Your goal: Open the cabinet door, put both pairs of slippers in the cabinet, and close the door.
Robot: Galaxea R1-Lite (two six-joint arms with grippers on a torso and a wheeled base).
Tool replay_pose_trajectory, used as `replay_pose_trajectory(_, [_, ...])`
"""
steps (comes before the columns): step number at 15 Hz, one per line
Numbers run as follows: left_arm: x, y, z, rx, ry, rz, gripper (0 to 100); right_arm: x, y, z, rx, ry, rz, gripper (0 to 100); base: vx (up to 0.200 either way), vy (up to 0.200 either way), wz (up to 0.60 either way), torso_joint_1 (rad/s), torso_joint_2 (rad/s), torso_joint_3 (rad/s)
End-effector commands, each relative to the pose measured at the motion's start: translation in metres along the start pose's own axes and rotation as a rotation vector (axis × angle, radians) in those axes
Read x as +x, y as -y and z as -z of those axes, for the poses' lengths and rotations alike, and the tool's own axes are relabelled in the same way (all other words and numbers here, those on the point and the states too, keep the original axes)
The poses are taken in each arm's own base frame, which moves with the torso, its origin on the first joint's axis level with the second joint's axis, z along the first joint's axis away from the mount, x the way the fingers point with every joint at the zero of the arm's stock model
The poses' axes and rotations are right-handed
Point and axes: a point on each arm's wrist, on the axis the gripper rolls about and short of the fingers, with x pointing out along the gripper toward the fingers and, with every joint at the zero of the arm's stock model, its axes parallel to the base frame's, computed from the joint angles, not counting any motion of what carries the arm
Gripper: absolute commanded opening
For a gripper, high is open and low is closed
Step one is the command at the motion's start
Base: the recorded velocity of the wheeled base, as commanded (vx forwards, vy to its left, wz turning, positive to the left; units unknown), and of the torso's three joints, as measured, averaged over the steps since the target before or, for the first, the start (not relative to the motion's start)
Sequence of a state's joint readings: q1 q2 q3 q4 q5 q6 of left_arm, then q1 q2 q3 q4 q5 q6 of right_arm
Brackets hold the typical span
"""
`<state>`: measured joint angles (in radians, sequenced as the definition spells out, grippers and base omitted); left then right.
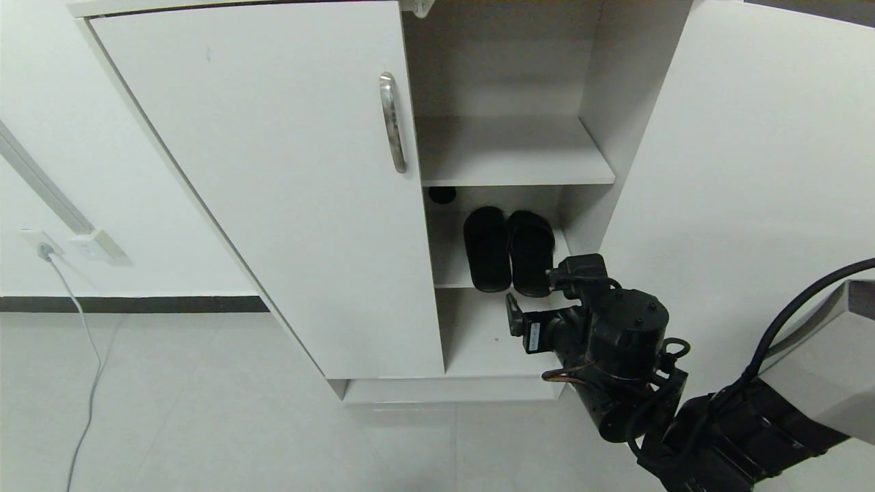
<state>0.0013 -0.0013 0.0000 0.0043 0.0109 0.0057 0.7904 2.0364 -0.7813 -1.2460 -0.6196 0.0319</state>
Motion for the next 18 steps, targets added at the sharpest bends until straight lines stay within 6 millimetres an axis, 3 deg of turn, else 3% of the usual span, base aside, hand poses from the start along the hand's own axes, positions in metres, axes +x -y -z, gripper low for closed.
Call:
replay_pose_trajectory(1, [0.0001,0.0,0.0,0.0,-0.002,0.0,0,-0.0004,-0.0002,-0.0003,0.0,0.001,-0.001,100,0.0,0.0,0.0,0.0,0.0,0.0])
replay_pose_trajectory(7, [0.0001,0.0,0.0,0.0,-0.002,0.001,0,-0.0019,0.0008,-0.0009,-0.002,0.001,-0.001,100,0.0,0.0,0.0,0.0,0.0,0.0])
replay_pose_trajectory(18, [0.0001,-0.0001,0.0,-0.001,-0.002,-0.003,0,-0.0033,0.0019,0.0006,-0.005,0.001,0.001,100,0.0,0.0,0.0,0.001,0.0,0.133])
